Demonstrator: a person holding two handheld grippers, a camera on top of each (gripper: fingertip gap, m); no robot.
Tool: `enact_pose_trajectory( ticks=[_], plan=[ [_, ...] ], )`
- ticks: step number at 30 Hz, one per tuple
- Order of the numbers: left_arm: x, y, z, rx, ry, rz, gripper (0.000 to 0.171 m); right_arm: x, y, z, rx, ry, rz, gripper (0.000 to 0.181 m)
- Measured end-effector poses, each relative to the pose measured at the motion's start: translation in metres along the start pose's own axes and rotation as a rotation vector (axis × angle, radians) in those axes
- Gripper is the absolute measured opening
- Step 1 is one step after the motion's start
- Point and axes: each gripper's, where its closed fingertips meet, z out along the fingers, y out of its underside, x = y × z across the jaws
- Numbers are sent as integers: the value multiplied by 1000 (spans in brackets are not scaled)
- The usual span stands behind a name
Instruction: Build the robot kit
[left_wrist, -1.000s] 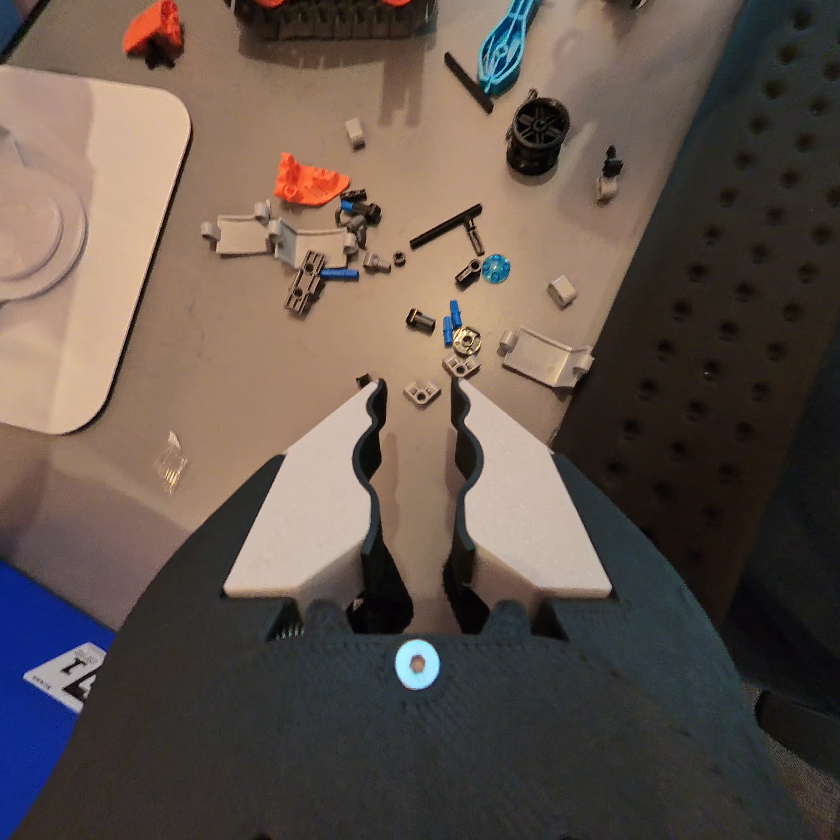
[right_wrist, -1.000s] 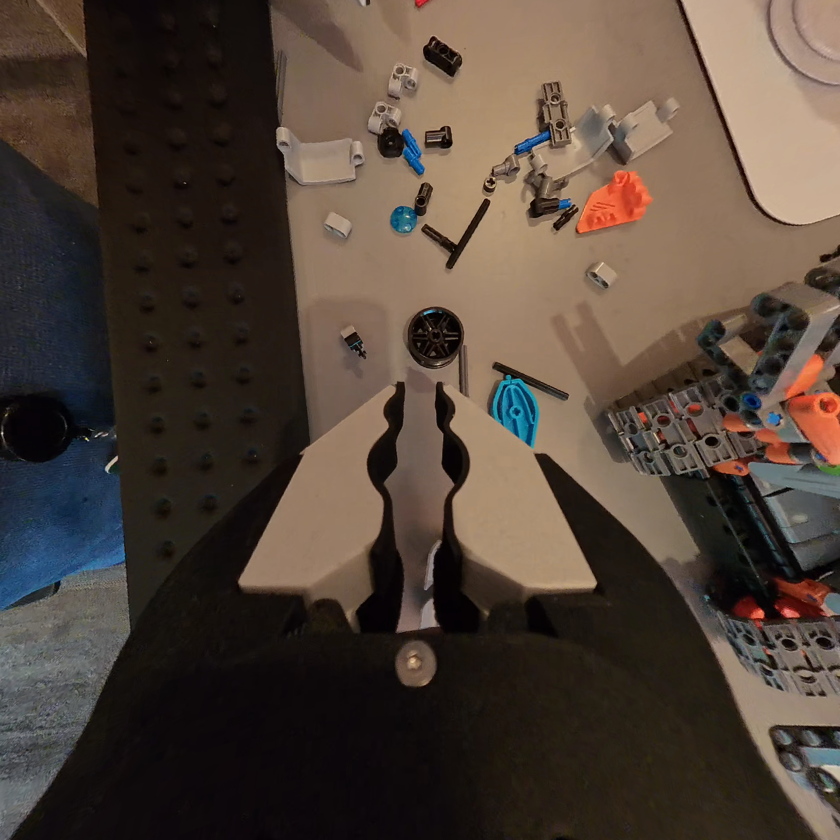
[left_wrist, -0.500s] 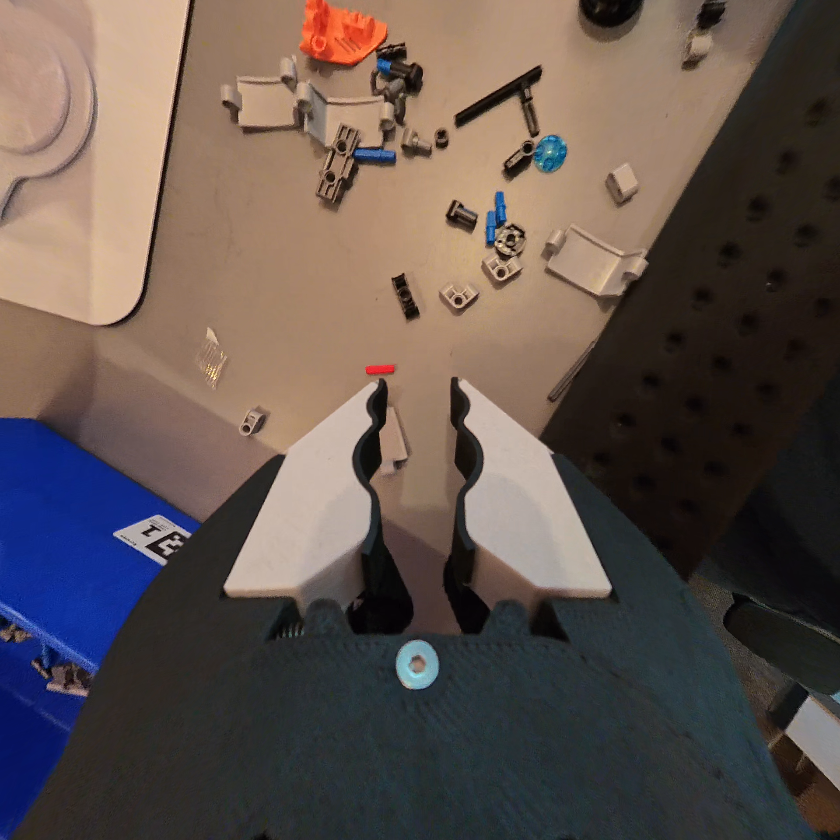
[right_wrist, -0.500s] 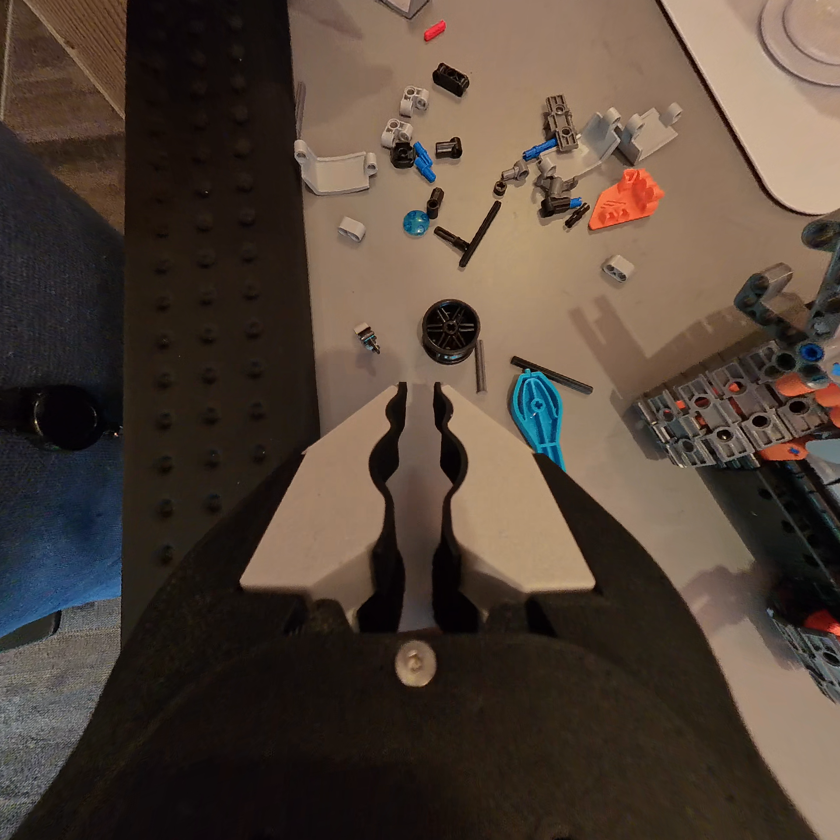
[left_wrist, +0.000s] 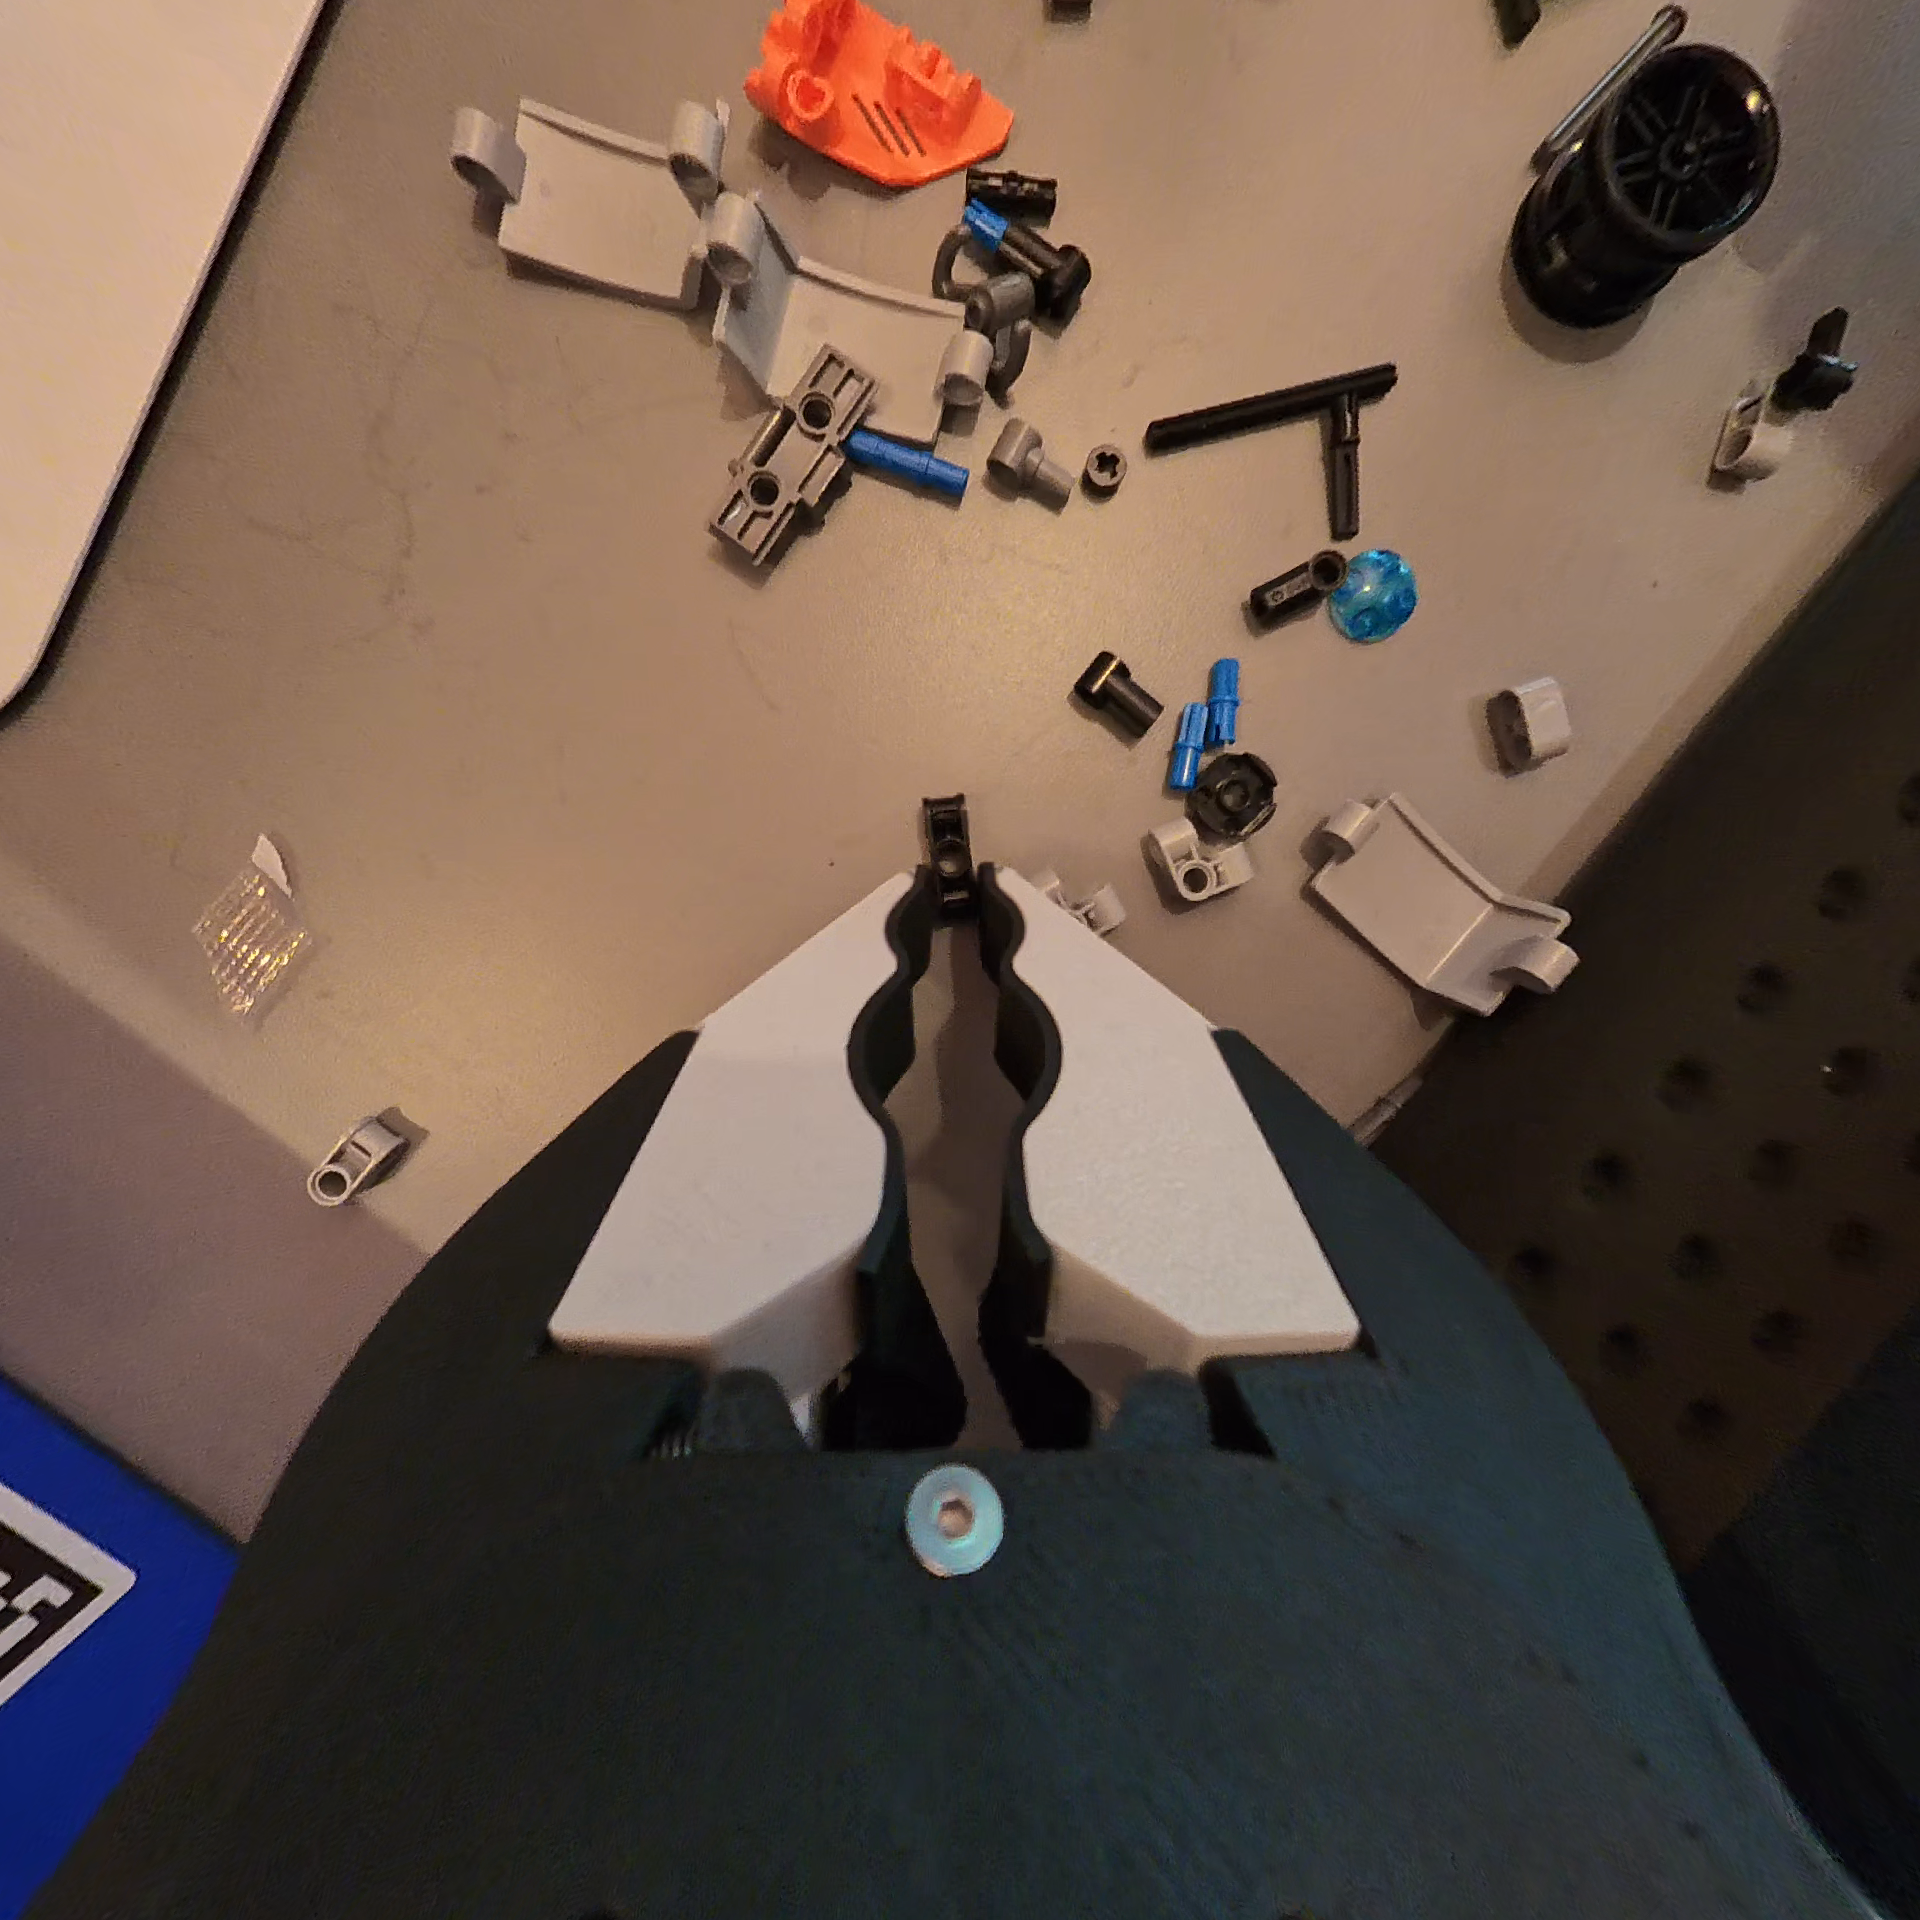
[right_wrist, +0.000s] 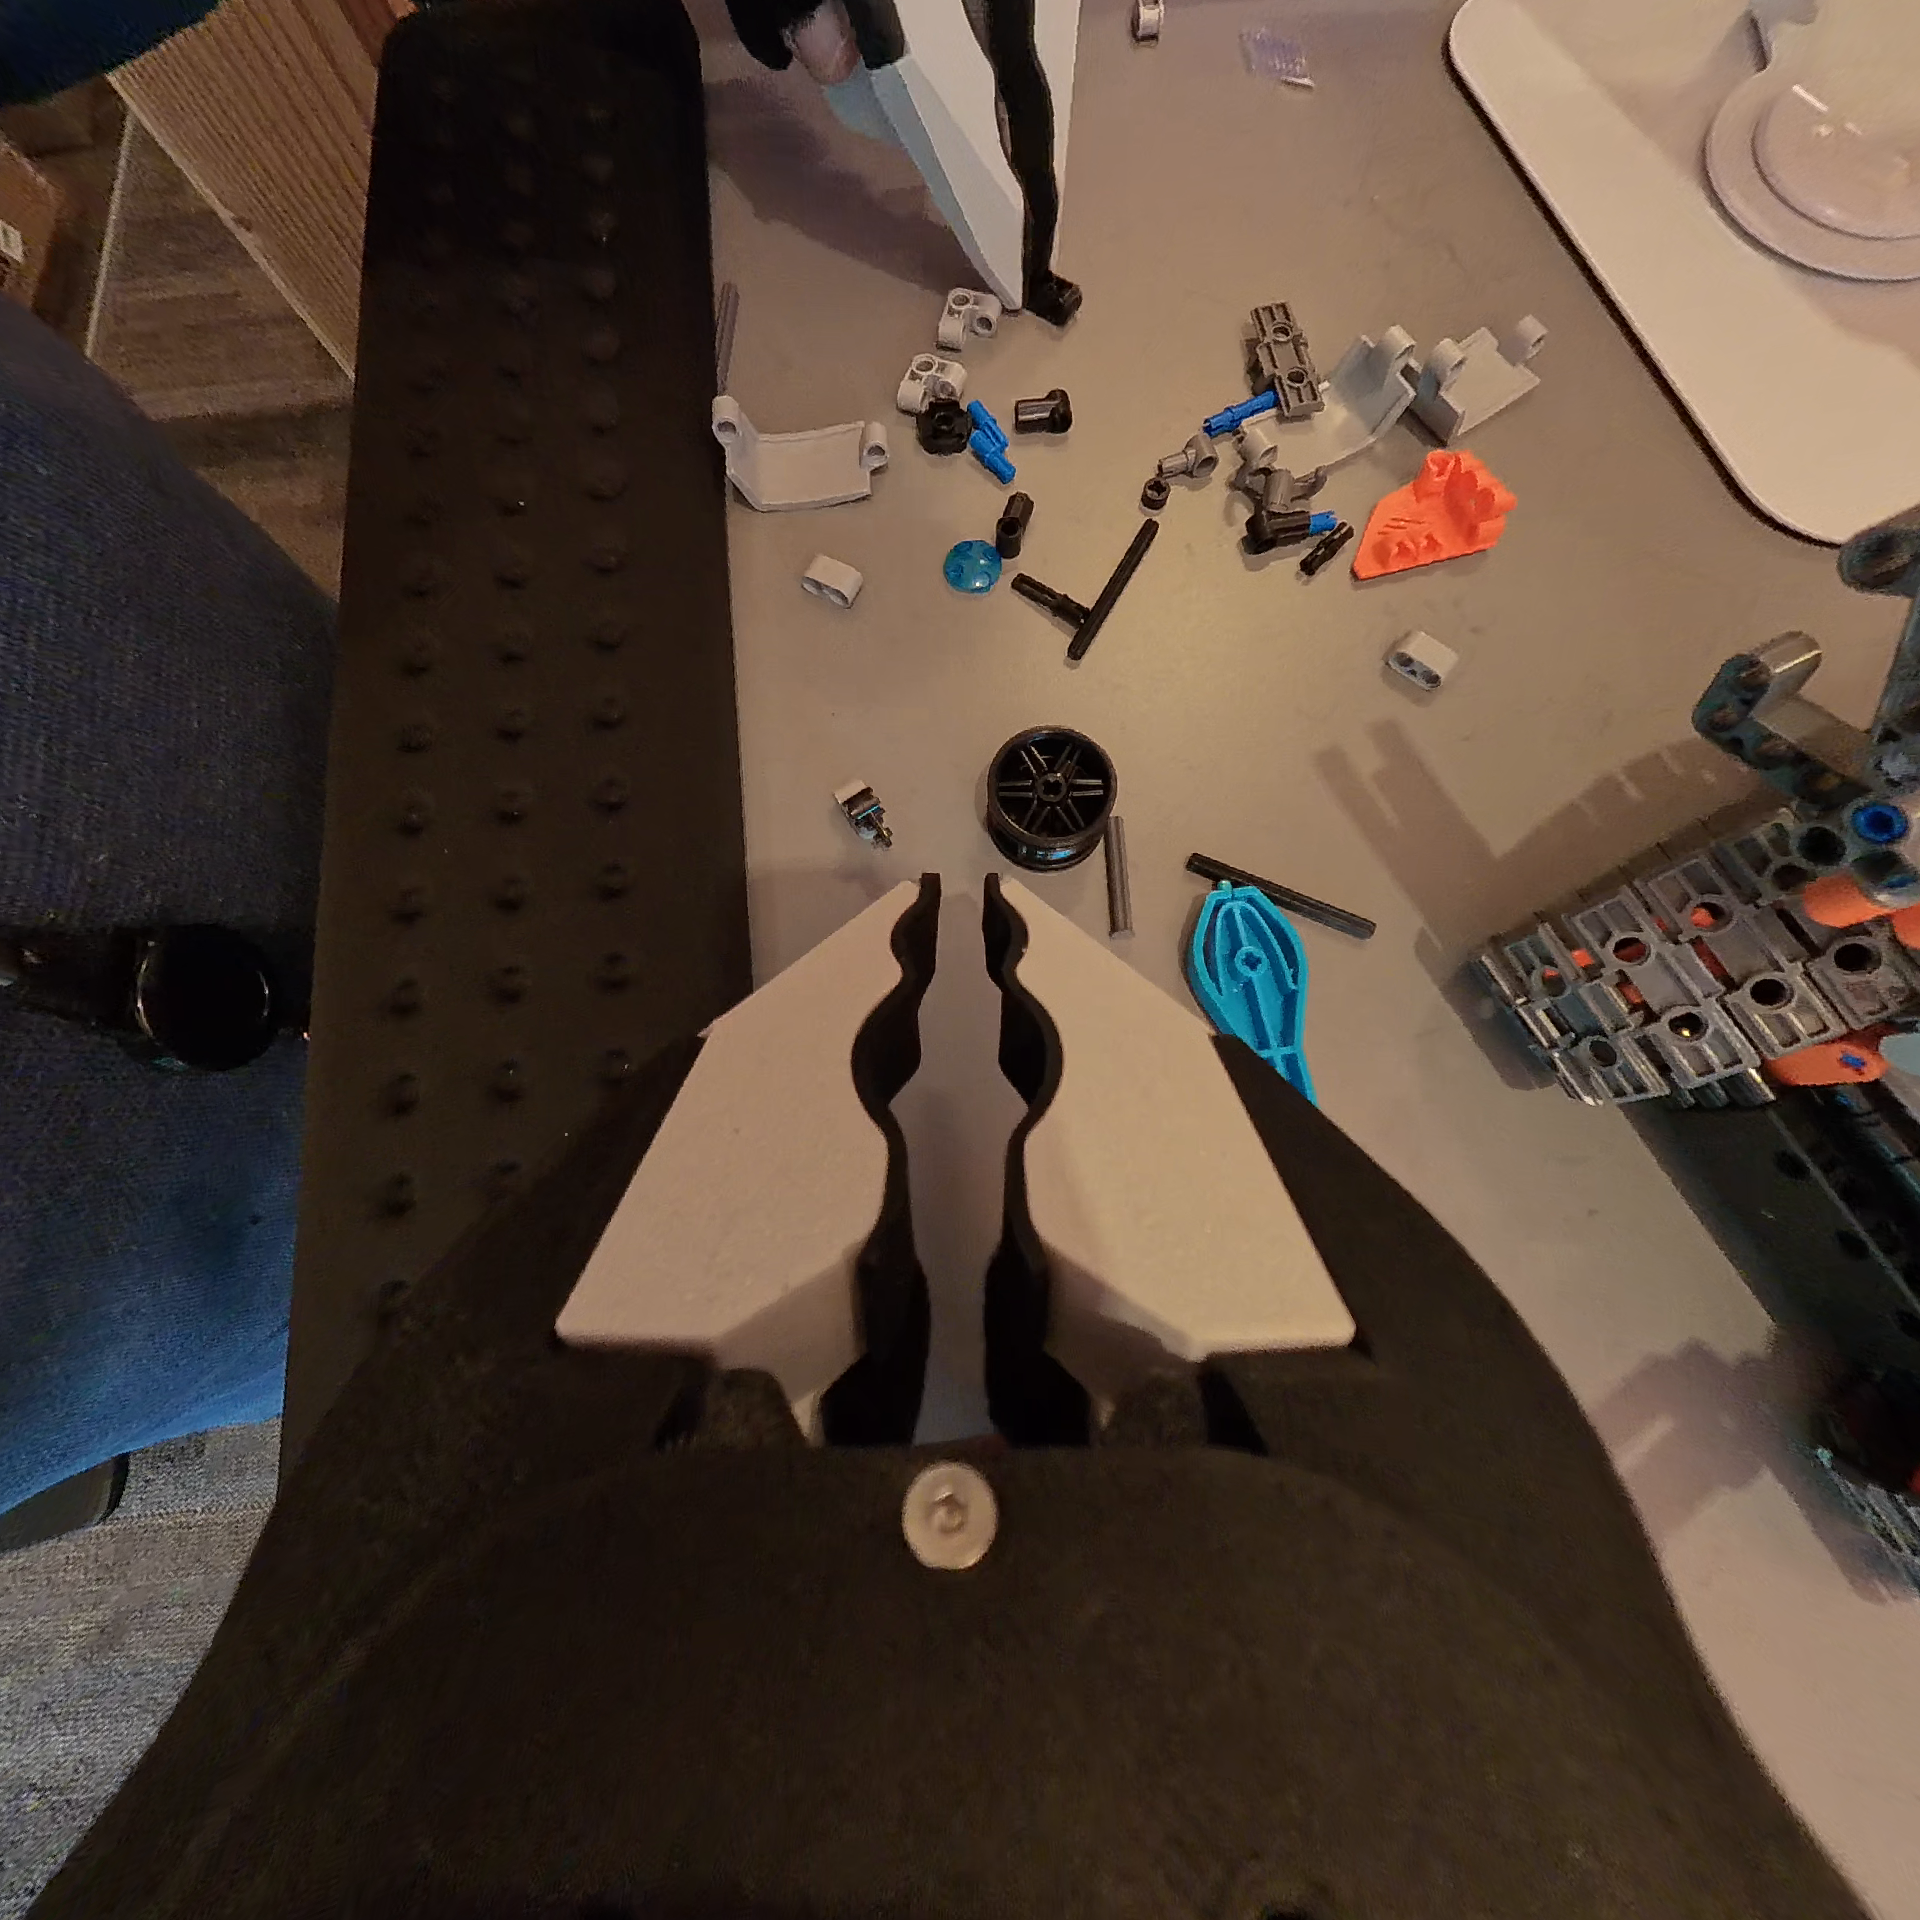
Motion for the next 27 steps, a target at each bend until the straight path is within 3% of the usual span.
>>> enact_pose_trajectory(
  ticks=[6,10,15,27],
  plan=[
    [1,-9,-3,74,-36,21,5,2,-4,-3,30,15,5,5],
    [8,-33,-20,191,-110,116,5,5,-19,-6,99,41,37,6],
    [39,-78,-38,365,-216,355,5,14,-38,-6,182,115,117,2],
    [103,-143,-49,568,-451,765,5,21,-75,-22,502,72,337,15]
  ],
)
